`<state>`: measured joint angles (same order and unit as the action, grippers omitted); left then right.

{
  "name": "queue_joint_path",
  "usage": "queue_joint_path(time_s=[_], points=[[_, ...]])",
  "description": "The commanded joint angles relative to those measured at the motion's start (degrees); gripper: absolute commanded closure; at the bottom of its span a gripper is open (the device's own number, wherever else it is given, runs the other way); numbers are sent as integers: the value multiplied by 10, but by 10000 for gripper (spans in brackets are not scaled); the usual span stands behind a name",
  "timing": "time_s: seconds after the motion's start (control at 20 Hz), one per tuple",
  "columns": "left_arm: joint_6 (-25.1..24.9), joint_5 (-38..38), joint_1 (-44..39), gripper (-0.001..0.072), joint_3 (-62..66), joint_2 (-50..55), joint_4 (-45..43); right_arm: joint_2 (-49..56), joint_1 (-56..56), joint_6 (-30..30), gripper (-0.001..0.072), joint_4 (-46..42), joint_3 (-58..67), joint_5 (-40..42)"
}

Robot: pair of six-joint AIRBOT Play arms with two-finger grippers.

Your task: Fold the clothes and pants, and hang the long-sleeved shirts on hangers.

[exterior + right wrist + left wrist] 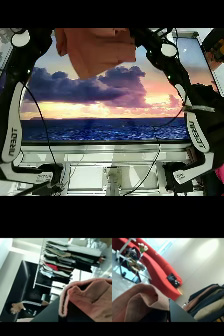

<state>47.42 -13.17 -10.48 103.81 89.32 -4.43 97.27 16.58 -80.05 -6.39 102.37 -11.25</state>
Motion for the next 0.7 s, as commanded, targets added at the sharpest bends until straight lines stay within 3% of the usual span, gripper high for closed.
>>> queue_joint_path(time_s=[0.0, 0.15, 0.3, 0.4, 0.55, 0.65], points=[[26, -71, 41, 705, 53, 50, 11, 50, -38, -5, 690, 2, 58, -74], [27, -147, 61, 705, 53, 70, -12, 67, -66, -5, 690, -17, 58, -139], [28, -221, 63, 705, 50, 96, -57, 82, -96, -16, 690, -91, 58, -252], [76, -220, 57, 706, 24, 100, -104, 85, -113, -66, 693, -164, 49, -338], [105, -223, 54, 707, -40, 89, -169, 85, -121, -71, 694, -228, 12, -466], [134, -223, 52, 708, -106, 62, -231, 82, -113, -61, 694, -236, -31, -508]])
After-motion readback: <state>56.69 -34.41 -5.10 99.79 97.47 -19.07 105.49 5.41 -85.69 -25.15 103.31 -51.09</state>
